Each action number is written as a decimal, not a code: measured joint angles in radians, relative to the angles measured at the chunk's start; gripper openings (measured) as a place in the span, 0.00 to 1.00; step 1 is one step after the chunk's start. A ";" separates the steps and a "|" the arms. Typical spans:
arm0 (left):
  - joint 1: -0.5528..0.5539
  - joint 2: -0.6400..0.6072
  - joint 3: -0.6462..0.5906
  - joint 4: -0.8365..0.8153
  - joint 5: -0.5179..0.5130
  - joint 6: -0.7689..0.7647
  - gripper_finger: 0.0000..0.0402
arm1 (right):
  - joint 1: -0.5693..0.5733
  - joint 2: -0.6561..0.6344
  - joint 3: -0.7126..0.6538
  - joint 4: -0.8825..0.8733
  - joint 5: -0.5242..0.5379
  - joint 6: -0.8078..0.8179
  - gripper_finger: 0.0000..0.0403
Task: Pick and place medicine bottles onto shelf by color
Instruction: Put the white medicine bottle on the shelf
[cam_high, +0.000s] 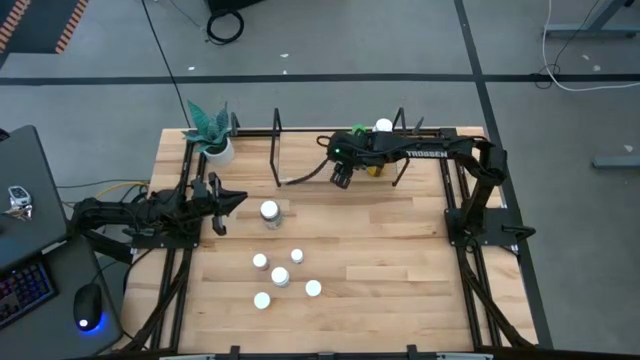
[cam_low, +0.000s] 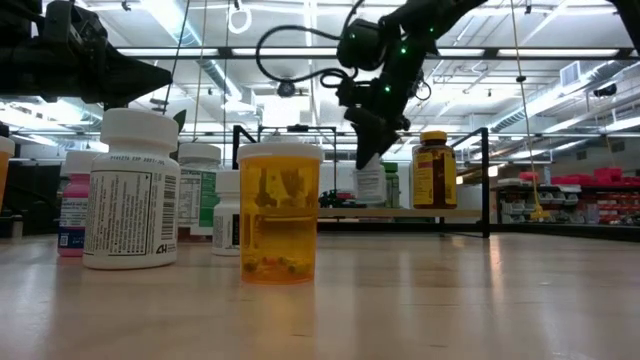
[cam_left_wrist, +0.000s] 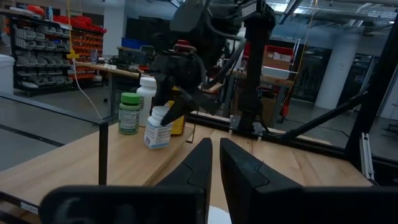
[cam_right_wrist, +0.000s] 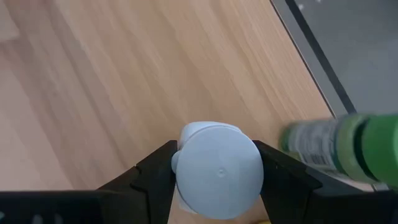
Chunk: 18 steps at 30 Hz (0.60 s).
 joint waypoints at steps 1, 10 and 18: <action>0.000 0.000 0.000 0.000 0.000 0.000 0.09 | -0.007 0.000 0.000 -0.005 -0.001 0.000 0.51; 0.000 0.000 0.000 0.000 0.000 0.000 0.07 | -0.030 0.000 0.000 -0.032 -0.008 0.000 0.53; 0.000 0.000 0.000 0.000 0.000 0.000 0.10 | -0.030 0.000 0.000 -0.055 -0.003 0.015 0.62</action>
